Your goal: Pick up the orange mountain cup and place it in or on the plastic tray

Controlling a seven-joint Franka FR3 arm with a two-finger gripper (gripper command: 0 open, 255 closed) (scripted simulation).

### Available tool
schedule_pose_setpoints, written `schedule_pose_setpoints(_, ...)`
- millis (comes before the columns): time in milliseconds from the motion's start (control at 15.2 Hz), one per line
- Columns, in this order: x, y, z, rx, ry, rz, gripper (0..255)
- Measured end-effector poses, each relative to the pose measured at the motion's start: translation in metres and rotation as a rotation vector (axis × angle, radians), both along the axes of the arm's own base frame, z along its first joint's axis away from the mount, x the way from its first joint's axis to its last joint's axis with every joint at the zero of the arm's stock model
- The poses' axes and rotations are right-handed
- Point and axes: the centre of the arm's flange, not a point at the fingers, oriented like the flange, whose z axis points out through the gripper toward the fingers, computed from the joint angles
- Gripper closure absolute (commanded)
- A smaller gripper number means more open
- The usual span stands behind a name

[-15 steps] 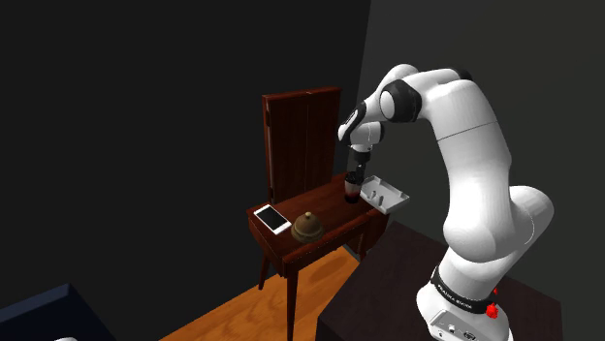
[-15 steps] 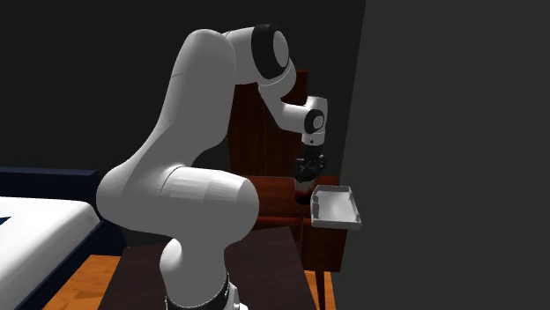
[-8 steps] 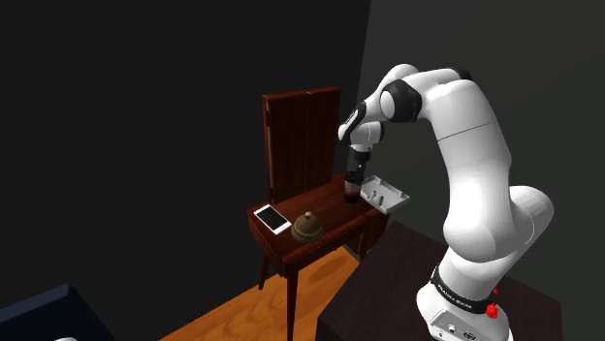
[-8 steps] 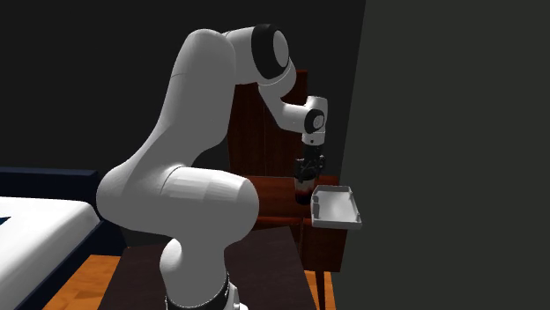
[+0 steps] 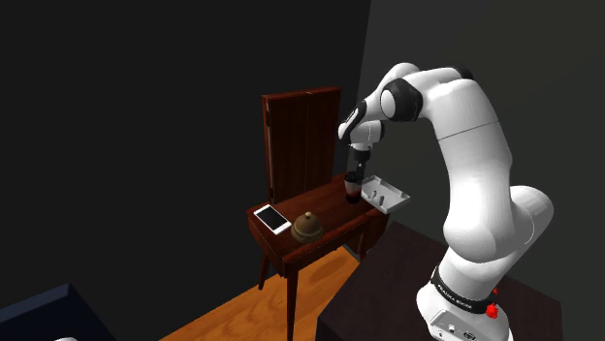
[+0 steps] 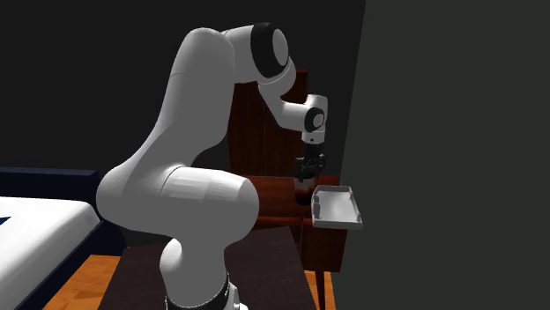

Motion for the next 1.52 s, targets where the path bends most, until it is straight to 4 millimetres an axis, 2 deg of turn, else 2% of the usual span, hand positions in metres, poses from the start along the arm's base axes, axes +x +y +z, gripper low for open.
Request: schedule_pose_setpoints(1518,0.000,0.000,0.119,0.000,0.000,0.000,255)
